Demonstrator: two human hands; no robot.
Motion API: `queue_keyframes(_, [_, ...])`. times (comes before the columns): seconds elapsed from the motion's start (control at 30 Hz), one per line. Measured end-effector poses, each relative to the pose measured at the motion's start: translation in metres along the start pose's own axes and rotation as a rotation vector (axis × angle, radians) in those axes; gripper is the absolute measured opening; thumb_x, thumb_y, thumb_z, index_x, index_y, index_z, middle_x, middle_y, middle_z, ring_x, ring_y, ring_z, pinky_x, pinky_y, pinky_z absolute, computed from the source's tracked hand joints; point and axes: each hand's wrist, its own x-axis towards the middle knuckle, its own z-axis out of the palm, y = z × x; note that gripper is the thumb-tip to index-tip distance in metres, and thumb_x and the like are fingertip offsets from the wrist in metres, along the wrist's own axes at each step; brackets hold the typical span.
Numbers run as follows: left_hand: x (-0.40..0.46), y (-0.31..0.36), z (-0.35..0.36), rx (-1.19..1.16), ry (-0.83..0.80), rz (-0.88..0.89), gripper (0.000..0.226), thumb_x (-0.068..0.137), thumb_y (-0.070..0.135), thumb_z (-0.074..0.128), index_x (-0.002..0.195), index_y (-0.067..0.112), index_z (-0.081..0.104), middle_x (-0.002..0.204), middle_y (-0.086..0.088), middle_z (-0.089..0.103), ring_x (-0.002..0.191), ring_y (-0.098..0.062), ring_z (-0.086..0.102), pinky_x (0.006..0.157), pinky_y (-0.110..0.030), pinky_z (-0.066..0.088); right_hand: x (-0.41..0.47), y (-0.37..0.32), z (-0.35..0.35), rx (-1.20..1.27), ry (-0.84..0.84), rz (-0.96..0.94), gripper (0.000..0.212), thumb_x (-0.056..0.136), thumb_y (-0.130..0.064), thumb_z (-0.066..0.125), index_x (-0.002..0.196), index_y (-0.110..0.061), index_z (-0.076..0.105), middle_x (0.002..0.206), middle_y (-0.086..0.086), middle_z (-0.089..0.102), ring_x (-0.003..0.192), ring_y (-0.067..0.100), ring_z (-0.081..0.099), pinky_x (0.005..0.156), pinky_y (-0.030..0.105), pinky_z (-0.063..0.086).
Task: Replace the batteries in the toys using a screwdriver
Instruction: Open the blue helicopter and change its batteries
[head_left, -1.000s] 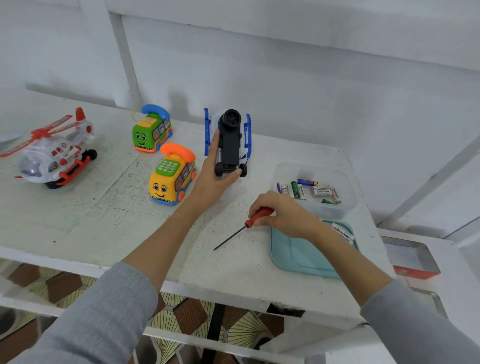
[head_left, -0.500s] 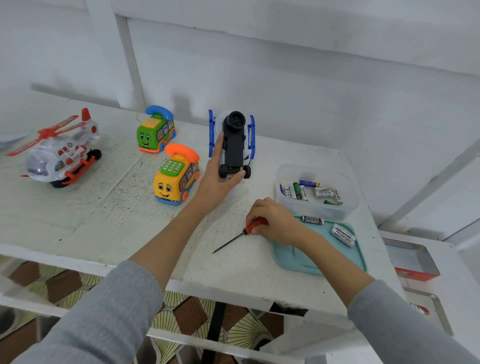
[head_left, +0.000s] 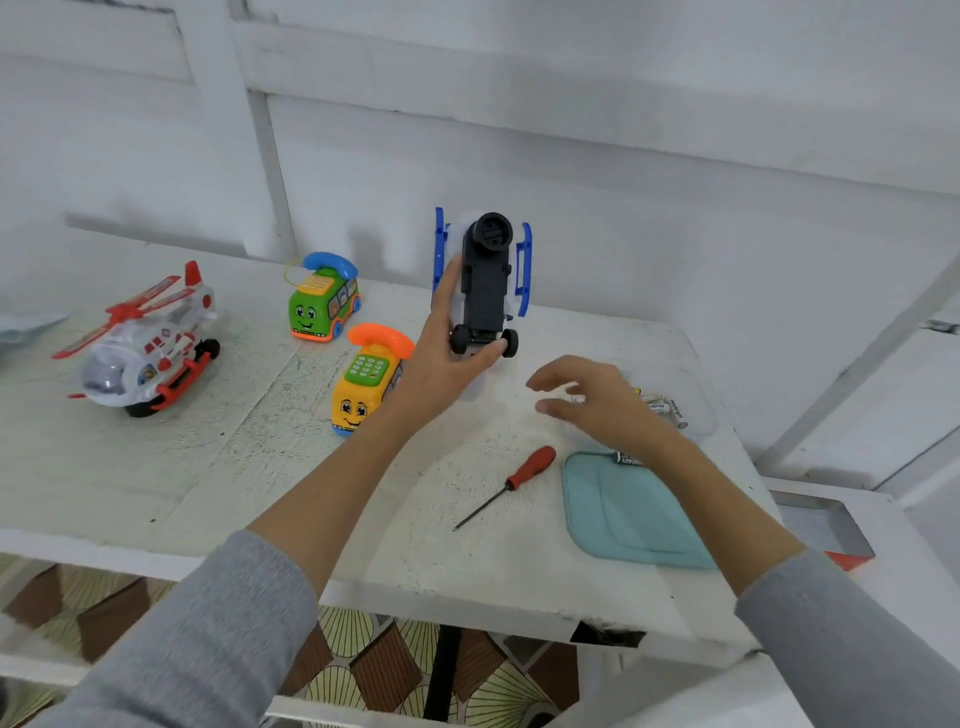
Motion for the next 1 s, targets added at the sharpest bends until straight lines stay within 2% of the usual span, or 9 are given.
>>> queue_keyframes(0.1, [0.003,0.011,-0.015,-0.039,-0.02,0.029,0.09,0.092,0.003,0.059,0.146,0.04,-0.003,0.145,0.01,0.04,0.111,0.002,0.059,0.093,-0.016,0.046,0.01,-0.027,-0.011,0.134,0.203,-0.009,0.018,0.087,-0.011,0.061,0.102,-0.021,0.062,0.099,-0.002,0.067,0.091,0.011,0.062,0.081,0.021,0.049])
queue_keyframes(0.2, [0.005,0.018,-0.03,-0.023,-0.017,0.05,0.103,0.089,0.006,0.064,0.146,0.041,-0.013,0.117,-0.011,0.061,0.094,-0.008,0.067,0.088,-0.024,0.052,0.021,-0.057,-0.016,0.286,0.345,-0.057,0.024,0.091,-0.015,0.056,0.114,-0.022,0.055,0.104,-0.003,0.065,0.091,0.015,0.063,0.078,0.027,0.053])
queue_keyframes(0.3, [0.007,0.023,-0.045,0.005,0.024,0.028,0.112,0.086,0.008,0.069,0.146,0.037,-0.02,0.098,-0.005,0.063,0.082,-0.004,0.067,0.08,-0.017,0.051,0.033,-0.083,-0.013,0.425,0.373,-0.054,0.032,0.094,-0.016,0.052,0.126,-0.017,0.048,0.111,-0.002,0.061,0.094,0.012,0.062,0.076,0.026,0.054])
queue_keyframes(0.43, [0.01,0.025,-0.062,-0.014,0.017,0.01,0.106,0.085,0.005,0.069,0.149,0.034,-0.01,0.11,0.005,0.058,0.087,0.0,0.068,0.075,-0.012,0.05,0.046,-0.105,-0.007,0.465,0.351,-0.063,0.039,0.094,-0.015,0.051,0.133,-0.017,0.042,0.113,-0.002,0.061,0.097,0.012,0.062,0.075,0.023,0.053])
queue_keyframes(0.57, [0.018,0.024,-0.088,0.062,0.052,-0.032,0.106,0.075,0.032,0.078,0.136,0.061,-0.004,0.121,-0.004,0.055,0.091,-0.008,0.068,0.09,-0.036,0.055,0.065,-0.12,-0.006,0.467,0.294,-0.085,0.04,0.096,-0.014,0.048,0.134,-0.021,0.04,0.107,-0.006,0.062,0.097,0.013,0.06,0.079,0.027,0.05])
queue_keyframes(0.63, [0.02,0.024,-0.104,0.082,0.075,-0.045,0.104,0.071,0.037,0.078,0.133,0.066,0.0,0.12,-0.008,0.058,0.093,-0.015,0.069,0.091,-0.039,0.054,0.077,-0.127,-0.006,0.482,0.24,-0.088,0.044,0.096,-0.012,0.047,0.138,-0.021,0.035,0.105,-0.008,0.062,0.091,0.011,0.058,0.079,0.03,0.048])
queue_keyframes(0.73, [0.023,0.02,-0.127,0.118,0.111,-0.041,0.103,0.08,0.017,0.077,0.141,0.052,0.002,0.11,-0.002,0.062,0.091,-0.011,0.067,0.081,-0.023,0.053,0.095,-0.135,0.004,0.508,0.154,-0.128,0.051,0.095,-0.008,0.047,0.141,-0.021,0.029,0.11,-0.003,0.062,0.088,0.016,0.06,0.077,0.031,0.049])
queue_keyframes(0.83, [0.022,0.019,-0.15,0.186,0.176,-0.014,0.101,0.077,0.011,0.078,0.138,0.047,0.007,0.119,0.007,0.053,0.099,-0.009,0.061,0.072,-0.009,0.049,0.113,-0.148,0.019,0.55,0.114,-0.16,0.055,0.094,-0.006,0.049,0.141,-0.023,0.026,0.114,0.004,0.06,0.092,0.021,0.062,0.082,0.033,0.051])
queue_keyframes(1.0, [0.027,0.012,-0.197,0.265,0.291,0.044,0.103,0.069,0.009,0.084,0.137,0.041,0.013,0.122,0.016,0.041,0.108,-0.015,0.049,0.07,-0.006,0.045,0.151,-0.177,0.047,0.589,0.08,-0.157,0.059,0.094,-0.015,0.051,0.144,-0.025,0.021,0.109,0.005,0.056,0.09,0.023,0.065,0.085,0.032,0.051])
